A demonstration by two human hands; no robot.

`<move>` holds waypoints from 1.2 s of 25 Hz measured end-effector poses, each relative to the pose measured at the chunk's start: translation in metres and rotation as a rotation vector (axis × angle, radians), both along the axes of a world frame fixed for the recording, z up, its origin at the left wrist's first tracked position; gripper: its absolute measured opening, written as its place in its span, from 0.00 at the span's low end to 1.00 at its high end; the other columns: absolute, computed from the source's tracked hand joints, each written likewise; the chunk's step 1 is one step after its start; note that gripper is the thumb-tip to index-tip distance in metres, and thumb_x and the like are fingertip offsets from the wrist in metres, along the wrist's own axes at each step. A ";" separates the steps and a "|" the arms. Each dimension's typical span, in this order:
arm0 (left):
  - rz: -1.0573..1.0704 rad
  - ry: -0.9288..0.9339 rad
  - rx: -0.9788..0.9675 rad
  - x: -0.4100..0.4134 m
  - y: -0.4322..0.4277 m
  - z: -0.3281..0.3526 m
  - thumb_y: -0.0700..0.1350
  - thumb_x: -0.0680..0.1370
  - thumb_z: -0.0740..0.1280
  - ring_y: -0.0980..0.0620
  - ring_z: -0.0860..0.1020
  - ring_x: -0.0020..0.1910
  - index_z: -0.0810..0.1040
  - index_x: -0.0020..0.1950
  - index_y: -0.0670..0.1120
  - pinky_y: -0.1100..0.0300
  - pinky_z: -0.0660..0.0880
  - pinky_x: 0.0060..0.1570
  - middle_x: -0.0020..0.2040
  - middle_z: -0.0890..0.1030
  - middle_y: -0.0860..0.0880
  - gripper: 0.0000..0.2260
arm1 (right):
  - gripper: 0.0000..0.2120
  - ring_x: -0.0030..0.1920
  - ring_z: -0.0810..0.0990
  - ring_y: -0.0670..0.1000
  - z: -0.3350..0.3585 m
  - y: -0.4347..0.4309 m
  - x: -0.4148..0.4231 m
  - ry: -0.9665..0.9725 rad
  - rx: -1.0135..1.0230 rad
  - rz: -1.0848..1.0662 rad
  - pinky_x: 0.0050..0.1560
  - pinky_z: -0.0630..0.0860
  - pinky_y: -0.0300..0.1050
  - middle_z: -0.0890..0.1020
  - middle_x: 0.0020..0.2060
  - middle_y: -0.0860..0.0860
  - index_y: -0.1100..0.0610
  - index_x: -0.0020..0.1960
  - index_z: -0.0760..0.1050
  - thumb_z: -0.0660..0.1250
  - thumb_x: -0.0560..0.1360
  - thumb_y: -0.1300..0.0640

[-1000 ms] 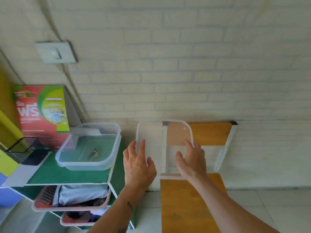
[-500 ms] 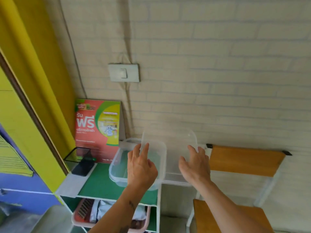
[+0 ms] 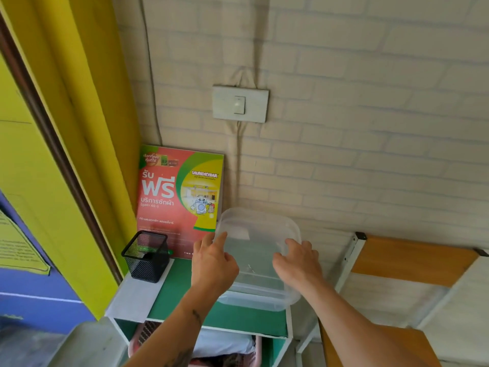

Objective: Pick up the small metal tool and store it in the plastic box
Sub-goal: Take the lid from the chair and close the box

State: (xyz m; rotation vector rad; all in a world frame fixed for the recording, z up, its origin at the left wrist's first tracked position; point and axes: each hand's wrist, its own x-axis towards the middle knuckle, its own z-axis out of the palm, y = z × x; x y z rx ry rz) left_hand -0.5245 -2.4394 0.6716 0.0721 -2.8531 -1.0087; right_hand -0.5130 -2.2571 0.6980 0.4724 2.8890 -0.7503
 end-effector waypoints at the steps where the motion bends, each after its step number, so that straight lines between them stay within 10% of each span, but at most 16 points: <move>1: -0.006 -0.029 0.004 -0.001 -0.003 -0.002 0.40 0.75 0.60 0.44 0.65 0.67 0.66 0.75 0.48 0.50 0.64 0.69 0.72 0.69 0.46 0.27 | 0.25 0.62 0.67 0.59 -0.001 -0.001 -0.002 -0.017 0.015 0.008 0.59 0.70 0.56 0.68 0.65 0.57 0.53 0.69 0.66 0.56 0.74 0.47; 15: -0.159 0.102 -0.203 -0.018 0.003 0.002 0.45 0.75 0.61 0.43 0.69 0.66 0.71 0.69 0.47 0.47 0.70 0.66 0.69 0.71 0.45 0.22 | 0.28 0.72 0.61 0.61 -0.013 0.006 -0.016 0.083 0.159 0.107 0.68 0.67 0.59 0.59 0.75 0.56 0.50 0.75 0.59 0.58 0.77 0.46; 23: -0.382 0.001 -0.393 -0.037 0.005 -0.009 0.51 0.80 0.55 0.44 0.51 0.79 0.58 0.78 0.48 0.45 0.53 0.78 0.80 0.55 0.44 0.26 | 0.30 0.79 0.39 0.57 -0.029 0.008 -0.019 0.015 0.102 0.187 0.76 0.50 0.57 0.39 0.80 0.55 0.49 0.80 0.47 0.52 0.81 0.45; 30: -0.383 0.026 -0.388 -0.035 0.005 -0.010 0.50 0.79 0.57 0.44 0.53 0.79 0.63 0.76 0.48 0.44 0.53 0.77 0.79 0.59 0.45 0.25 | 0.30 0.79 0.39 0.56 -0.028 0.004 -0.013 0.036 0.067 0.144 0.74 0.57 0.56 0.38 0.79 0.55 0.53 0.80 0.47 0.52 0.82 0.47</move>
